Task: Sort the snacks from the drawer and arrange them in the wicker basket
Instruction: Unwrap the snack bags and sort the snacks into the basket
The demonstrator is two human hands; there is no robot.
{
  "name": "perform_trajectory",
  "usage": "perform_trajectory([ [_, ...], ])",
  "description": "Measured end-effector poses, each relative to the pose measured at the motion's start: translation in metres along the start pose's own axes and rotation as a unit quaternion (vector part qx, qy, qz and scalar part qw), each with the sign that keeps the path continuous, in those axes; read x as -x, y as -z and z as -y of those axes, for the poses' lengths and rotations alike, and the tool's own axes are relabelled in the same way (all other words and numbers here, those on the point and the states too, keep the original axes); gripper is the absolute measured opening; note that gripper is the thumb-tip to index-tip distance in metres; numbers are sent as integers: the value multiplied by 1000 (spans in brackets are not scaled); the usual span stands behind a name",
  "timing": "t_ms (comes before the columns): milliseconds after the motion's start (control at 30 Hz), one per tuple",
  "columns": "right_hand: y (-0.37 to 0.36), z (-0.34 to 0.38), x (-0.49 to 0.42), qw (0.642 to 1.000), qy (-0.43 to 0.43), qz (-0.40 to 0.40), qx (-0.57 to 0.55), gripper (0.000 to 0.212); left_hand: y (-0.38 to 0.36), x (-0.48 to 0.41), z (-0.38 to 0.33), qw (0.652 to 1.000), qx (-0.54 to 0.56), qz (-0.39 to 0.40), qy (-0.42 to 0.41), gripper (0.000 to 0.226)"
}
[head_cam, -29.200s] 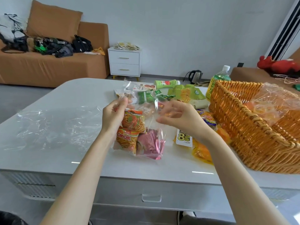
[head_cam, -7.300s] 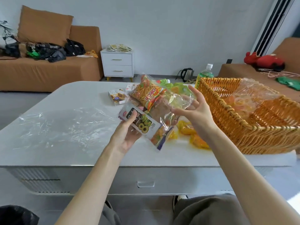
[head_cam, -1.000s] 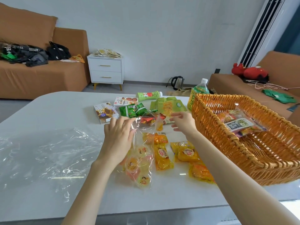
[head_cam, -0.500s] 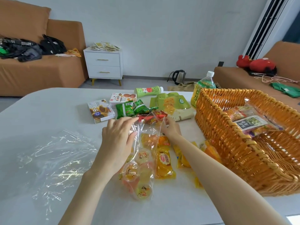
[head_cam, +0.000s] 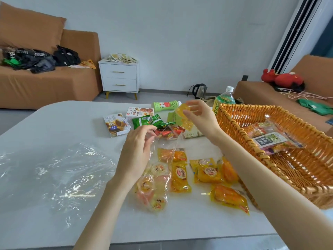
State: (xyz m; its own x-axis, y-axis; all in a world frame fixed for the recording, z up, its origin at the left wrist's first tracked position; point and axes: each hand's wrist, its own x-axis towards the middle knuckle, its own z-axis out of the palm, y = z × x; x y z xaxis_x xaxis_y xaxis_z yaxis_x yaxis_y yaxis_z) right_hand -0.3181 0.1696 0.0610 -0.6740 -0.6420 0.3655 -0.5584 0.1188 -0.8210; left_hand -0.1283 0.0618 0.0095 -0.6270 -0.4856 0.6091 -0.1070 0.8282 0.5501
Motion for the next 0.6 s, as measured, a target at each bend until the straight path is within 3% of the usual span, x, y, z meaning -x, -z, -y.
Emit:
perform_trajectory([
  [100,5,32,1,984,-3,172,52,22,4,1,-5,999,33,-3,-1,22],
  [167,5,41,2,969,-20,235,79,19,6,2,-6,998,57,-2,-2,18],
  [467,-13,29,3,910,-23,330,251,24,10,3,-6,991,132,17,22,15],
  [600,-13,22,8,909,-18,339,243,27,12,3,-7,989,148,17,22,12],
])
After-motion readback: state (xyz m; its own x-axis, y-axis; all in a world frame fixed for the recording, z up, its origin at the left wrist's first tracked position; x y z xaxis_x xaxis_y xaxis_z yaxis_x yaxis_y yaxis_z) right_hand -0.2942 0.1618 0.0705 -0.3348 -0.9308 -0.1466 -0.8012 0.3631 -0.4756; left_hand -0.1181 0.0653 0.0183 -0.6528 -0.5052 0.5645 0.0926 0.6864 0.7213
